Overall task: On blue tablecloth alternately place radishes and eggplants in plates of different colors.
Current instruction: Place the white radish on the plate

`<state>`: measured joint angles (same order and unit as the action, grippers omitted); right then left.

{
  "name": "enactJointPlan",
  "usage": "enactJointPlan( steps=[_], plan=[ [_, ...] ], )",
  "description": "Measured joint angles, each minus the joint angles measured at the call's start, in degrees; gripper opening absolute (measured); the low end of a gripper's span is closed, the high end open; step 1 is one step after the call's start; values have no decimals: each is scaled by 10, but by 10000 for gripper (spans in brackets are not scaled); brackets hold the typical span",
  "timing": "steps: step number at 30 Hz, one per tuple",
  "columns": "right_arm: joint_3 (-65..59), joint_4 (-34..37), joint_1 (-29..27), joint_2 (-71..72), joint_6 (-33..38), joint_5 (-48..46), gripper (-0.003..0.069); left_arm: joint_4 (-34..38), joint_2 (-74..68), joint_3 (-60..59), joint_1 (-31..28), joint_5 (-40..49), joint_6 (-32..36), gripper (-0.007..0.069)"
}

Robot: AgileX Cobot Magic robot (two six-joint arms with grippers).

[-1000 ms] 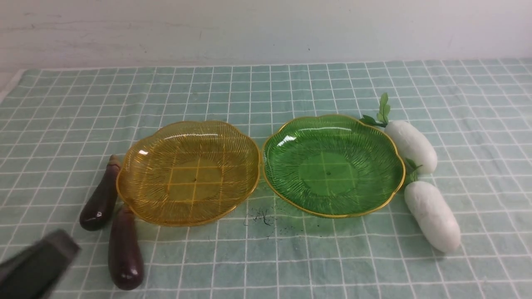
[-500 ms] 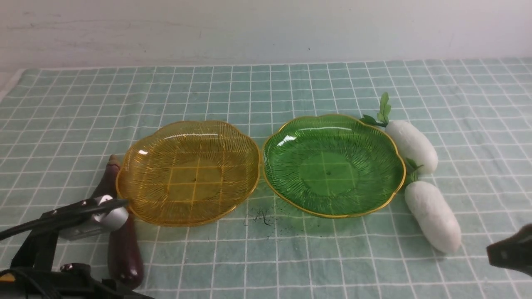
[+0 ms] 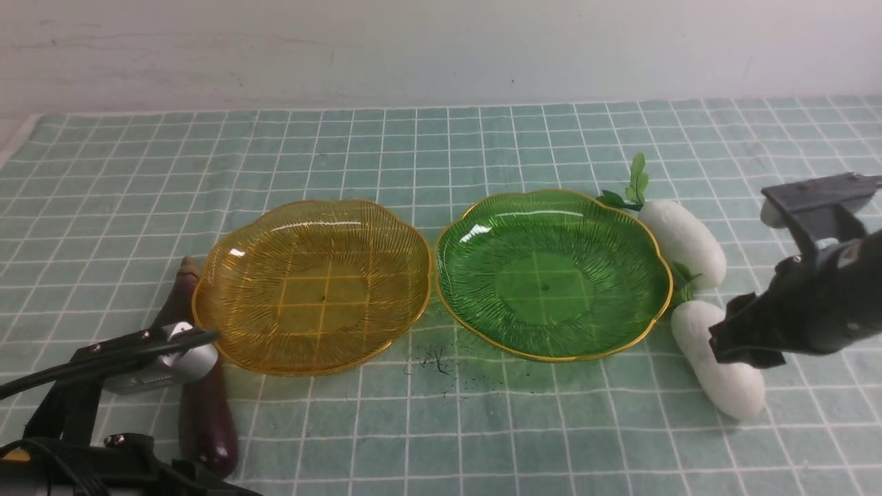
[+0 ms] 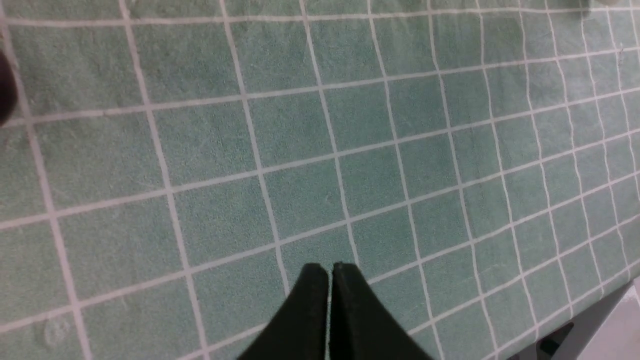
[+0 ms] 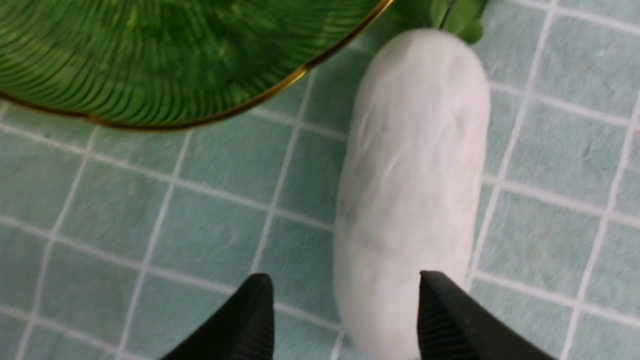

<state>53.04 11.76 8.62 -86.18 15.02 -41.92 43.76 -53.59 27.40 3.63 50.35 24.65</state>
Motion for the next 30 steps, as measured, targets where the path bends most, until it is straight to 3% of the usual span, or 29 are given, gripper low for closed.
enactJointPlan(
  steps=[2,7,13,15,17,26,30],
  plan=[
    [13,-41,1,-41,-35,28,463,0,0,0,0,0,0,-7],
    [15,-72,3,-107,-59,50,529,-1,0,0,0,0,0,-7],
    [17,-76,3,-159,-61,50,531,-1,0,0,0,0,0,-7],
    [22,-79,3,-164,-67,33,501,-2,0,0,0,0,0,-7],
    [38,-79,3,-164,-69,-6,461,-2,0,0,0,0,0,-7],
    [152,-87,3,-147,-77,-221,460,-4,0,0,0,0,0,-7],
    [195,-61,3,-126,-84,-269,460,-4,0,0,0,0,0,-7]
  ],
)
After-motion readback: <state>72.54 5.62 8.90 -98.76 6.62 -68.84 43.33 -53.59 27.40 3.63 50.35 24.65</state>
